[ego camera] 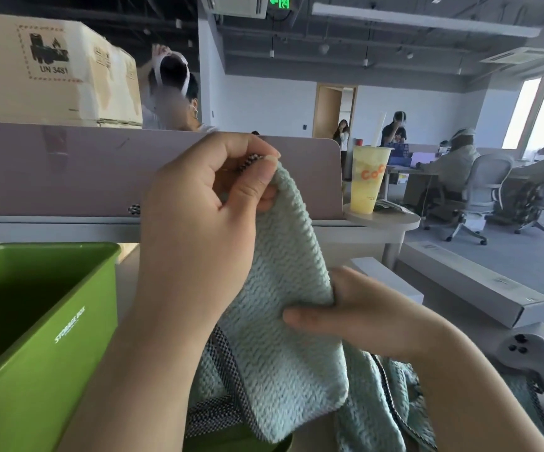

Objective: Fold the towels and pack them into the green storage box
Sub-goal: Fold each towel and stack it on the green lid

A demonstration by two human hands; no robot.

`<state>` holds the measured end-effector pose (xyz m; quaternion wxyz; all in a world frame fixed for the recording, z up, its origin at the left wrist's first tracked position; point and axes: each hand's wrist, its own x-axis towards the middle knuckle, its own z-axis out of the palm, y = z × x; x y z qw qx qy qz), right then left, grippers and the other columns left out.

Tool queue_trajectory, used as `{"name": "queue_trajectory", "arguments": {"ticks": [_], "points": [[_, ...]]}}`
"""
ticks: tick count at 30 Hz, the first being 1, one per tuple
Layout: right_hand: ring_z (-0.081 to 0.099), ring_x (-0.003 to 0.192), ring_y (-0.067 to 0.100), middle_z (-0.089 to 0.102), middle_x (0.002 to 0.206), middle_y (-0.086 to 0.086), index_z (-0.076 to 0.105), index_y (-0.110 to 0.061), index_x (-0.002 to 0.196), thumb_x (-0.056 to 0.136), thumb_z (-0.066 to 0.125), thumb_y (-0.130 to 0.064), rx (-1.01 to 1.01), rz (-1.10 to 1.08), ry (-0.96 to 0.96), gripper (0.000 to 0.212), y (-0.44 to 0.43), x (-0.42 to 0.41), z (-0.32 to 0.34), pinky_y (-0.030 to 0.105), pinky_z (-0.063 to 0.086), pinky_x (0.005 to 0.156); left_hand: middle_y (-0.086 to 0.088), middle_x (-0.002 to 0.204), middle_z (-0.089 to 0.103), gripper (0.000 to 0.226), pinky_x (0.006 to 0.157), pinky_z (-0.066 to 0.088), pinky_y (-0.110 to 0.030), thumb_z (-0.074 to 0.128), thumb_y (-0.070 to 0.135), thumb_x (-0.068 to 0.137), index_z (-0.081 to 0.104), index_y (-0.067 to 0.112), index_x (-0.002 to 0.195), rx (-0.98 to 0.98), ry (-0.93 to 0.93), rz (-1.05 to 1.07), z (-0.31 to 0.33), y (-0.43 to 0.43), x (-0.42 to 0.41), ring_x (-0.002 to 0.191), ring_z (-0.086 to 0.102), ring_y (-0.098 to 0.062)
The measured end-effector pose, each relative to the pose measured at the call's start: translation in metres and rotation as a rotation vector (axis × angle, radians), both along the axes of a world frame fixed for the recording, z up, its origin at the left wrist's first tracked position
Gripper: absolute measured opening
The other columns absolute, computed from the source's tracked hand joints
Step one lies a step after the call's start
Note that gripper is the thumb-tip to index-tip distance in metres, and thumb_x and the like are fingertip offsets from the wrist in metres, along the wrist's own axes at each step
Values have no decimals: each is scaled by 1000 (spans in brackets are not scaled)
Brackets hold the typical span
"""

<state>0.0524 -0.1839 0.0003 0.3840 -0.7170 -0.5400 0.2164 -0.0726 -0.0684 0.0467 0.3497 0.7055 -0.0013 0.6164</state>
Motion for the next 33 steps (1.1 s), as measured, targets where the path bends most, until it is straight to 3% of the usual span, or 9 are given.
{"name": "queue_trajectory", "arguments": {"ticks": [4,6,8,11,16,18,21,25,33], "points": [[73,83,11,78,91,-2,75,-12,86,86,66,-11,163,7,270,9,-9,-10,14,25,58,77,10,87,72,14,78,59,-32,59,27,92,66,29,104,-93,109,1,-7,8,6,79,70,-2],[74,82,20,77,92,8,75,-5,87,79,65,-8,214,12,491,13,-12,-10,18,28,58,72,15,111,66,35,86,54,-30,52,44,93,55,33,126,-143,279,60,-13,14,12,88,66,3],[73,79,23,76,91,12,75,-3,85,73,68,-3,284,-40,660,15,-14,-9,23,30,59,68,12,126,58,59,95,49,-33,42,66,86,44,35,137,-231,442,81,-16,16,15,101,63,-2],[73,72,24,76,89,15,74,-1,84,67,63,-7,383,-177,798,21,-17,-7,30,31,60,60,4,129,58,96,103,42,-47,21,89,61,45,34,135,-384,600,17,-19,20,15,116,59,-20],[73,73,24,75,93,15,68,2,101,78,58,-7,454,-240,857,27,-18,-4,32,31,59,58,-5,112,67,99,92,50,-43,8,86,61,56,30,128,-496,948,-95,-17,12,9,102,63,-23],[73,79,25,75,99,15,67,2,107,83,56,-8,449,-237,850,28,-18,-3,32,32,60,62,-8,118,66,102,97,47,-42,13,92,62,59,26,125,-512,1009,-199,-18,10,10,112,59,-24],[72,81,26,74,101,15,66,2,110,79,58,-11,449,-240,846,35,-17,-2,32,33,60,63,0,131,61,100,105,38,-50,36,99,46,58,38,122,-433,875,-244,-20,11,13,121,56,-20],[72,75,24,74,95,15,65,4,110,74,60,-12,440,-238,858,39,-19,-4,34,30,58,58,6,125,63,78,100,45,-48,63,78,48,46,57,121,-372,647,-132,-22,13,18,115,60,-18],[73,76,23,75,95,15,66,3,108,83,60,-11,444,-265,837,29,-18,-3,33,31,59,59,8,92,75,35,91,52,-49,71,51,61,68,45,96,-298,514,-157,-23,15,20,92,70,-17]]}}
